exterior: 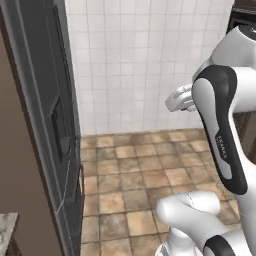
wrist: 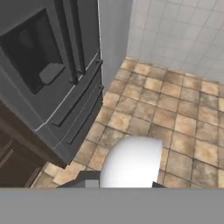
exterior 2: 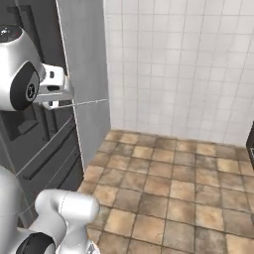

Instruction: Open the cabinet and move the ladle to the pot. Then close the cabinet.

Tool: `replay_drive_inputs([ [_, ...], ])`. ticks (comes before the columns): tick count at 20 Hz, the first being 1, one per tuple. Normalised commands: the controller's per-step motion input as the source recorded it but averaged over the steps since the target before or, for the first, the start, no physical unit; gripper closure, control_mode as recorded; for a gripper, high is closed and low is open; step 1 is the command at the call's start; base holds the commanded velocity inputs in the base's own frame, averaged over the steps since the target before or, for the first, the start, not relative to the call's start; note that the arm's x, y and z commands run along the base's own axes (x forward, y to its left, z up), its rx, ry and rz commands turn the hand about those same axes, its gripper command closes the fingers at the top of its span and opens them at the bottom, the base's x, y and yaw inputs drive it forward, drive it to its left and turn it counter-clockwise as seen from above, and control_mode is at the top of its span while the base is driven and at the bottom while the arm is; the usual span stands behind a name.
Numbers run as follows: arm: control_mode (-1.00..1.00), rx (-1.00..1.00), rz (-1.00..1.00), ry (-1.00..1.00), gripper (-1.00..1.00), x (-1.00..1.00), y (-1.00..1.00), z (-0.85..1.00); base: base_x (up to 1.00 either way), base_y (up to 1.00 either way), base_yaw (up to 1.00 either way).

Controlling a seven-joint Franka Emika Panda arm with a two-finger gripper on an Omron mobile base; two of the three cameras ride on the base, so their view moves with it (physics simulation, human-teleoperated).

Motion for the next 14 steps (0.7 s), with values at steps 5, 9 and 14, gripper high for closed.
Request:
replay_drive_inputs([
  [5,1.00,0.00,0.00,0.00,1.00,0.00,0.00,0.00,-0.07,-0.17,-0.88],
  [9,1.00,0.00,0.00,0.00,1.00,0.00,0.00,0.00,-0.04,-0.18,-0.86],
  [14,1.00,0.00,0.00,0.00,1.00,0.00,0.00,0.00,-0.01,-0.16,-0.85],
])
